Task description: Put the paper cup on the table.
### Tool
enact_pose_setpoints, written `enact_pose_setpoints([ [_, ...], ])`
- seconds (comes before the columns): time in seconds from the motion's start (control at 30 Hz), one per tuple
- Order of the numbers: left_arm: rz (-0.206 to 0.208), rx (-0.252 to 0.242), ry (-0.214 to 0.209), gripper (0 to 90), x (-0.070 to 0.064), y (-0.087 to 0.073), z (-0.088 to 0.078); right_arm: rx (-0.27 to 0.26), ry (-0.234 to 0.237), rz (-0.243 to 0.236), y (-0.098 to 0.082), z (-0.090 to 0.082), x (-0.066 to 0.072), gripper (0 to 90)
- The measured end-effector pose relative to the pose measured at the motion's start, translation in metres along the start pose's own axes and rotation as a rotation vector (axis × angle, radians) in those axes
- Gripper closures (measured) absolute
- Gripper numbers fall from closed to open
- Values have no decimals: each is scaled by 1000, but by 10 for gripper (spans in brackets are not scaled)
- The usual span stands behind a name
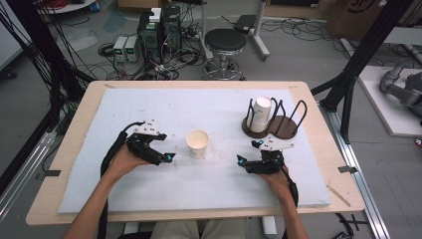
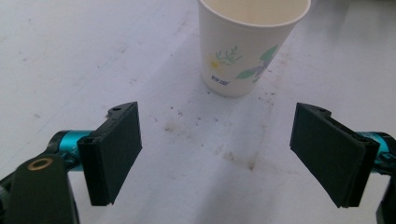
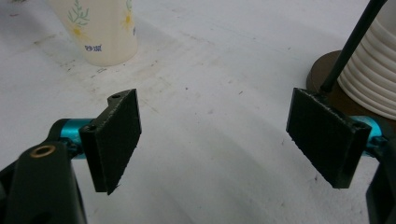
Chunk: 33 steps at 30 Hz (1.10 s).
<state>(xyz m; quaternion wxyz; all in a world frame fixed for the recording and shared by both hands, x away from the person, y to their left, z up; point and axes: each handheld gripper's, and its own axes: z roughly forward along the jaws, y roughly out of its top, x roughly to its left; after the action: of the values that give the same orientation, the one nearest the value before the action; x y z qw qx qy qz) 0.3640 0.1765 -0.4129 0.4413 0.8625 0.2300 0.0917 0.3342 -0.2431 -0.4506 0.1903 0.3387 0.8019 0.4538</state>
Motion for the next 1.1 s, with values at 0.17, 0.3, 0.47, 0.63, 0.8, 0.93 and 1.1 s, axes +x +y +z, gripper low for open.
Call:
enact_pose_setpoints([
  [0.17, -23, -76, 37, 165, 0, -8, -14, -5, -2, -3, 0, -1, 1, 182],
  [0.3, -36, -119, 87, 166, -2, -19, -24, -17, 0, 2, -1, -2, 0, 183],
  [0.47, -59, -179, 150, 166, -4, -38, -36, -18, 3, -2, -1, -2, 1, 182],
  [0.63, -103, -215, 194, 166, -1, -53, -43, -18, 3, -1, -1, -2, 0, 182],
  [0.8, -118, -234, 211, 166, -1, -59, -46, -22, 5, 0, -1, -2, 0, 182],
  [0.93, -116, -257, 239, 166, -3, -65, -49, -23, 6, -2, -1, -2, 0, 182],
  [1.1, -137, -317, 284, 165, -3, -77, -55, -26, 12, 0, -1, -2, -1, 182],
])
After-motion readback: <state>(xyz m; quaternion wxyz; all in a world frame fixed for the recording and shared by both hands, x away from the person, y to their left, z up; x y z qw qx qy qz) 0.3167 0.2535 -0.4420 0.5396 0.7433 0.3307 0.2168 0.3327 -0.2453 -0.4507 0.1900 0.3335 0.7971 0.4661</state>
